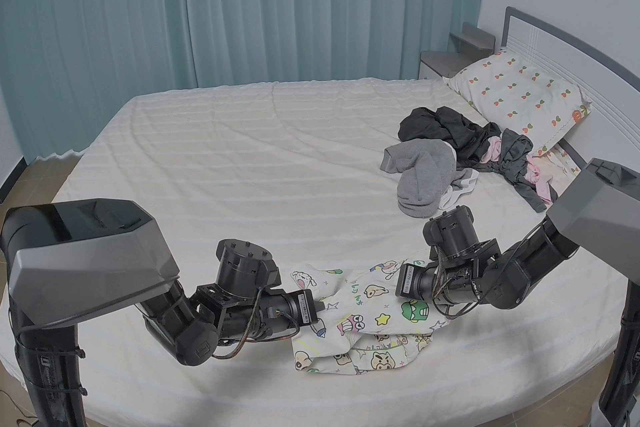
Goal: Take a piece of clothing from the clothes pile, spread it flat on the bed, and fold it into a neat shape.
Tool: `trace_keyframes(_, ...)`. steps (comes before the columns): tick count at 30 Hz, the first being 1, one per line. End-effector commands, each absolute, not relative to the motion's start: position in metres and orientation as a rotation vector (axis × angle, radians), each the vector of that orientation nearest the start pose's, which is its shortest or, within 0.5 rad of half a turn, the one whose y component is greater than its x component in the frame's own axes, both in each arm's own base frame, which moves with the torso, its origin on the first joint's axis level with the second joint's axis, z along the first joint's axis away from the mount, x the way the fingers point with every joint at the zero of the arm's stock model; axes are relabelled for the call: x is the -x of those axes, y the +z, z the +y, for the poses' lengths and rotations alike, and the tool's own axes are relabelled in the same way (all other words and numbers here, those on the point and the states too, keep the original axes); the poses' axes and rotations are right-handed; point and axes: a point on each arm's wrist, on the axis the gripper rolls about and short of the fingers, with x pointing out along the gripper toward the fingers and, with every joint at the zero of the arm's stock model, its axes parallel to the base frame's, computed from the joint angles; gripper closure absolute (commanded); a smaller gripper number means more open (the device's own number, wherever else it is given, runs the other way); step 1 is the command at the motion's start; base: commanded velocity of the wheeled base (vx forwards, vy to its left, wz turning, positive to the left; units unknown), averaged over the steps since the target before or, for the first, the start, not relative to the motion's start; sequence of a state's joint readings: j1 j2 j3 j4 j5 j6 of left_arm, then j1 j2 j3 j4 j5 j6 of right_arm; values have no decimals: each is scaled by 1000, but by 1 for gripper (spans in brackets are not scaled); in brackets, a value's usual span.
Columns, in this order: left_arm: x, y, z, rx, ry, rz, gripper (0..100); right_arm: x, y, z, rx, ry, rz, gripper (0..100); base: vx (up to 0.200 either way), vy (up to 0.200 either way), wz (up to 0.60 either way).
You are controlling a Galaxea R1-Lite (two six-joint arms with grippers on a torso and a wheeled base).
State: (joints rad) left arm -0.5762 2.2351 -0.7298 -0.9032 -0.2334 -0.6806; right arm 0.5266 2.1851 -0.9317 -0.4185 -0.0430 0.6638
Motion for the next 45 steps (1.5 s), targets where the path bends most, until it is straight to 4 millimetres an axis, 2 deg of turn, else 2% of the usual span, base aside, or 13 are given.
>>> trace_keyframes(1, -296, -2, -195, 510, -512, 866, 100, -321, 4, 187, -358, 149, 964, 100, 0, 0, 0)
trace_keyframes(9, -300, -20, -193, 476, -413, 861, 100, -328, -10, 191, -350, 142, 980, 100, 0, 0, 0)
trace_keyframes(17, -304, -35, -189, 470, -353, 831, 100, -324, -22, 196, -329, 145, 1013, 100, 0, 0, 0)
trace_keyframes(18, -304, -35, -188, 469, -349, 832, 100, -321, -23, 197, -325, 147, 1019, 0, 0, 0, 0)
trace_keyframes(19, -303, -37, -187, 468, -345, 837, 0, -319, -24, 198, -320, 151, 1024, 0, 0, 0, 0)
trace_keyframes(28, -296, -35, -177, 458, -321, 855, 0, -312, -23, 191, -287, 116, 1025, 0, 0, 0, 0)
trace_keyframes(32, -283, -31, -164, 435, -304, 879, 0, -300, -21, 185, -229, 120, 1037, 0, 0, 0, 0)
trace_keyframes(37, -266, -37, -154, 340, -315, 923, 0, -289, -19, 186, -153, 162, 1044, 0, 0, 0, 0)
trace_keyframes(45, -256, -43, -152, 279, -319, 977, 0, -284, -21, 185, -73, 129, 1038, 0, 0, 0, 0)
